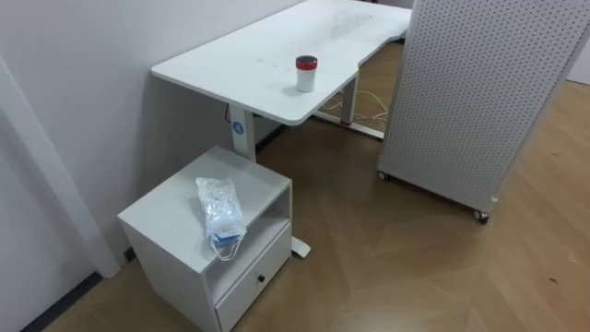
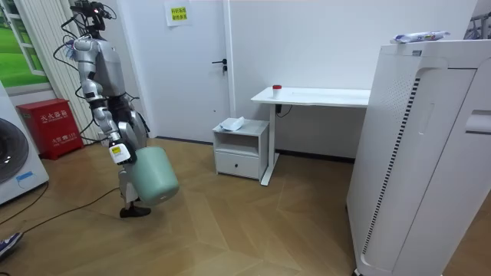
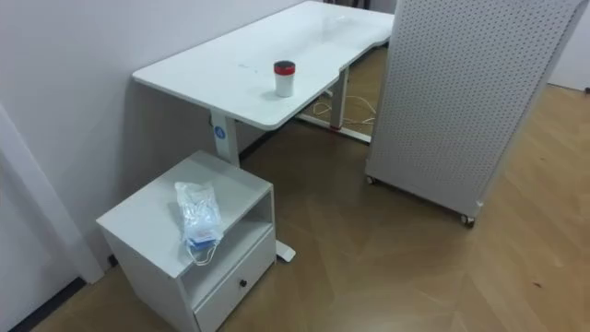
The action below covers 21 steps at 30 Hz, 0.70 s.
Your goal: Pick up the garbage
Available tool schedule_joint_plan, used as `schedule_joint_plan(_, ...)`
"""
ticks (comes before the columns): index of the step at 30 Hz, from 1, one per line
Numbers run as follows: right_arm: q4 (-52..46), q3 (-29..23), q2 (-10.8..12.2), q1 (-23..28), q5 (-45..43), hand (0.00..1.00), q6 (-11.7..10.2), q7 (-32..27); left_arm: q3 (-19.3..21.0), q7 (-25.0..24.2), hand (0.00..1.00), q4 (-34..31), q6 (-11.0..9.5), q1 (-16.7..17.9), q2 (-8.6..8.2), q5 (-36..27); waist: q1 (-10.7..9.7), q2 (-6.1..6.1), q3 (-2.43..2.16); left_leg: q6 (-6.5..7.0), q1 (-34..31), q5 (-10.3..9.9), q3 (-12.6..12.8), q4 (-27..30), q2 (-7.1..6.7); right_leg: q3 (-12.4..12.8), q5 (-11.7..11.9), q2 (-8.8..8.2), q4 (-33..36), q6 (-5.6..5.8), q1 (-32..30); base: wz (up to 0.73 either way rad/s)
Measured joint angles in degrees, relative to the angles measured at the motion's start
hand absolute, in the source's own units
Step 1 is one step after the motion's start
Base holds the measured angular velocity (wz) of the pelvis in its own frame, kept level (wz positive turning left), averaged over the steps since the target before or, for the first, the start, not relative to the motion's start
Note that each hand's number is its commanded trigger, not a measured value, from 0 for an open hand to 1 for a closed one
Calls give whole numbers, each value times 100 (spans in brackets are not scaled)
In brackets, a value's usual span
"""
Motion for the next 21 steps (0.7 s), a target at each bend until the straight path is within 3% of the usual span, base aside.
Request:
schedule_joint_plan(10, -1, 9, -34, 24, 47, 100, -21, 8, -28, 14, 0, -87, 71, -68, -8, 100, -25, 56, -46, 0, -16, 2, 0, -18, -11, 24, -5, -5, 34, -1, -44, -1)
schedule_joint_plan(21, -3, 5, -34, 121, 23, 100, -69, -21, -32, 33, 0, -78, 65, -168, -3, 108, -59, 78, -30, -12, 72, 11, -1, -202, -6, 139, -1, 31, 28, 5, -54, -6)
